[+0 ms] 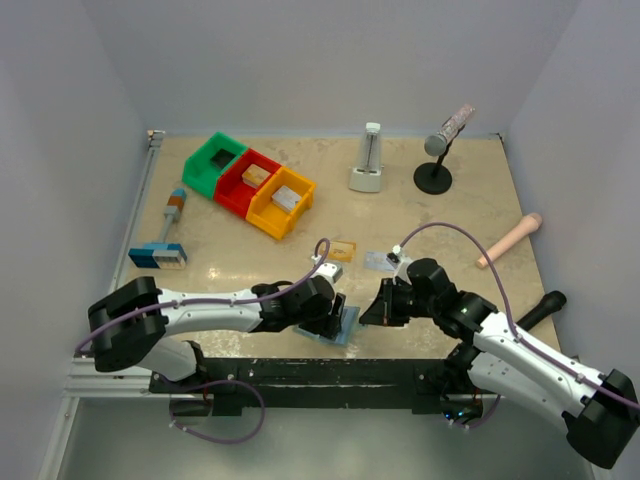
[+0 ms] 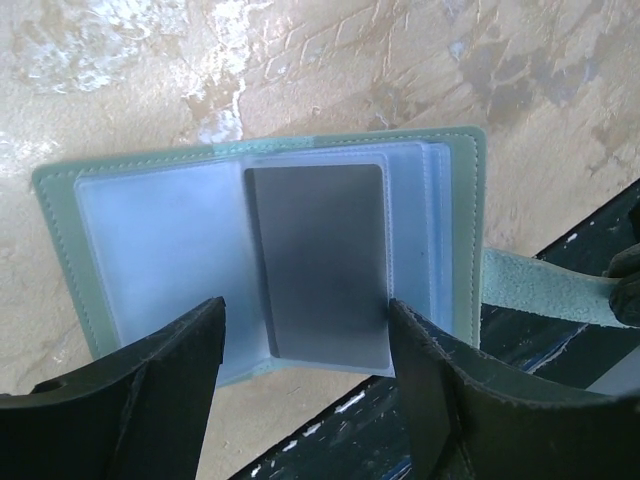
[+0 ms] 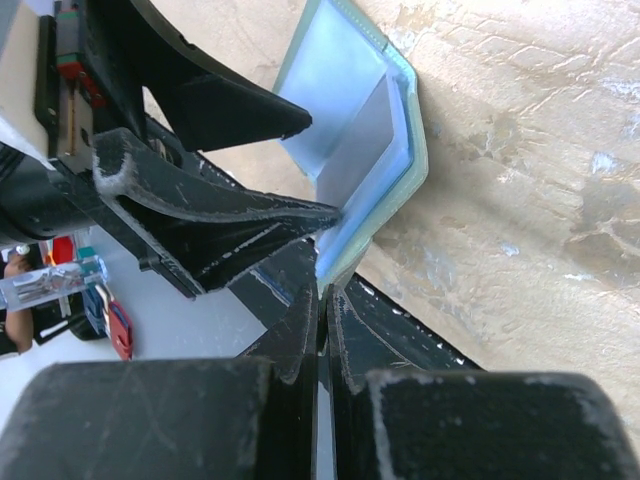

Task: Take the credit cards out of the card holder
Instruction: Remove the credit card from the card holder.

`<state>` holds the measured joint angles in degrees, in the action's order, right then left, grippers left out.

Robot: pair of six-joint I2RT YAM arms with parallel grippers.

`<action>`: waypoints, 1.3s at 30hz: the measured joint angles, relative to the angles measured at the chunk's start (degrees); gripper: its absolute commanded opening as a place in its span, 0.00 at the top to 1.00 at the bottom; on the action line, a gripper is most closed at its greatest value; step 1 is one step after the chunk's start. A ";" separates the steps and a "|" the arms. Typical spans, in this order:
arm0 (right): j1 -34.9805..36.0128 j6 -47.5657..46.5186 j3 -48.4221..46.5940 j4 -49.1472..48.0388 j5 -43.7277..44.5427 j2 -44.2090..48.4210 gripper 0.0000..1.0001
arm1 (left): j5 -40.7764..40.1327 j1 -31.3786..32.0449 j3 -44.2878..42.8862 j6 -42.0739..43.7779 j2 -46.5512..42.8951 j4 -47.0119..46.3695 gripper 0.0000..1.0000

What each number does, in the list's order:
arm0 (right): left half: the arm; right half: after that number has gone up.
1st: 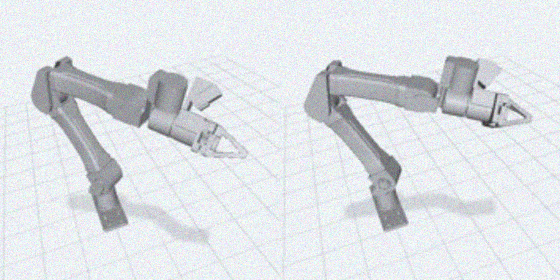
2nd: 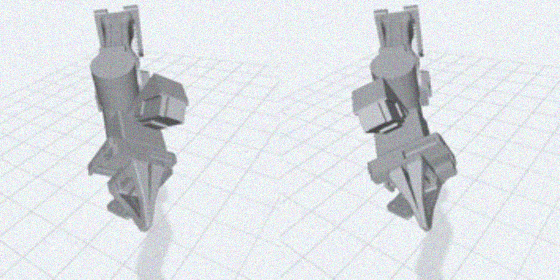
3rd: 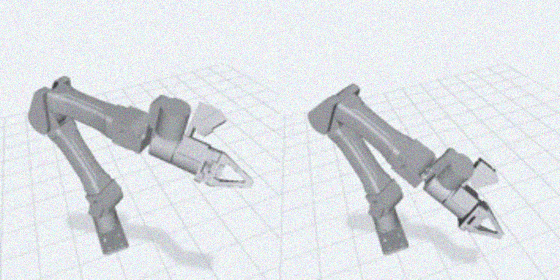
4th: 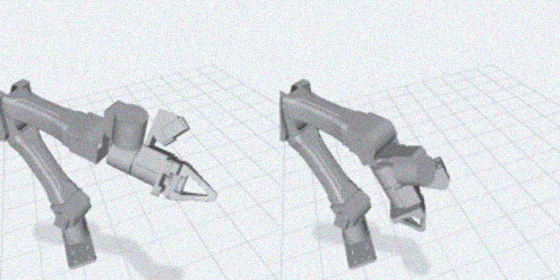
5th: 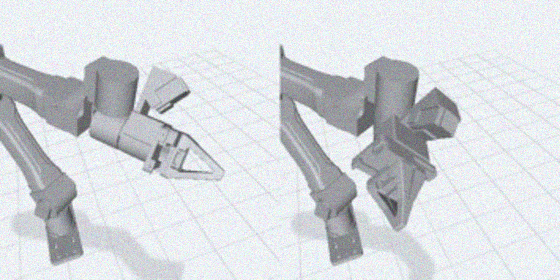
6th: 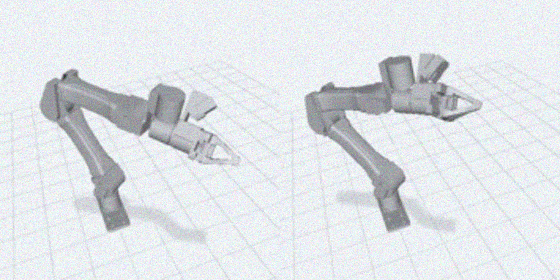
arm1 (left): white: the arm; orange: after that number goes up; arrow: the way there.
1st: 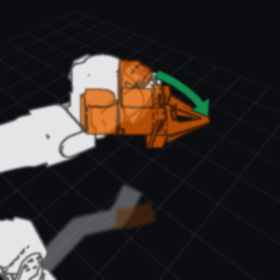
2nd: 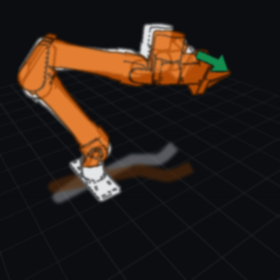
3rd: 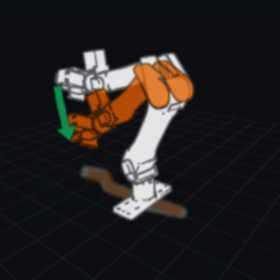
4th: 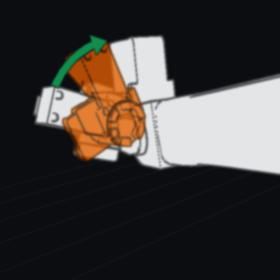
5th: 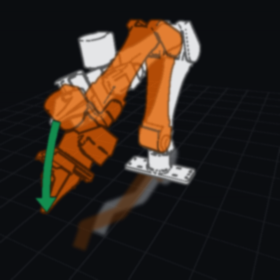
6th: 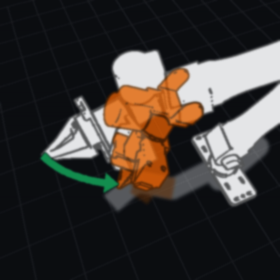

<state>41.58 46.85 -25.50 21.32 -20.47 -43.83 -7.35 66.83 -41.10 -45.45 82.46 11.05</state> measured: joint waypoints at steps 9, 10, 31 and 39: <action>0.00 -0.04 -0.09 0.39 0.00 0.44 1.00 | -4.07 -0.17 0.15 -0.02 -4.76 4.24 0.30; 0.00 -0.04 -0.09 0.39 0.00 0.44 1.00 | -4.44 -0.26 0.17 0.00 -5.29 4.57 0.30; 0.00 -0.79 -0.11 0.92 0.00 0.50 1.00 | -3.98 5.57 9.44 9.40 -17.20 -0.70 0.23; 0.00 -0.83 -0.33 0.98 -0.02 -0.09 1.00 | -1.44 5.57 15.23 13.66 -18.78 -3.41 0.26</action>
<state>41.58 46.02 -25.82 22.31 -20.49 -43.92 -8.80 72.40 -25.87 -31.79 63.68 7.64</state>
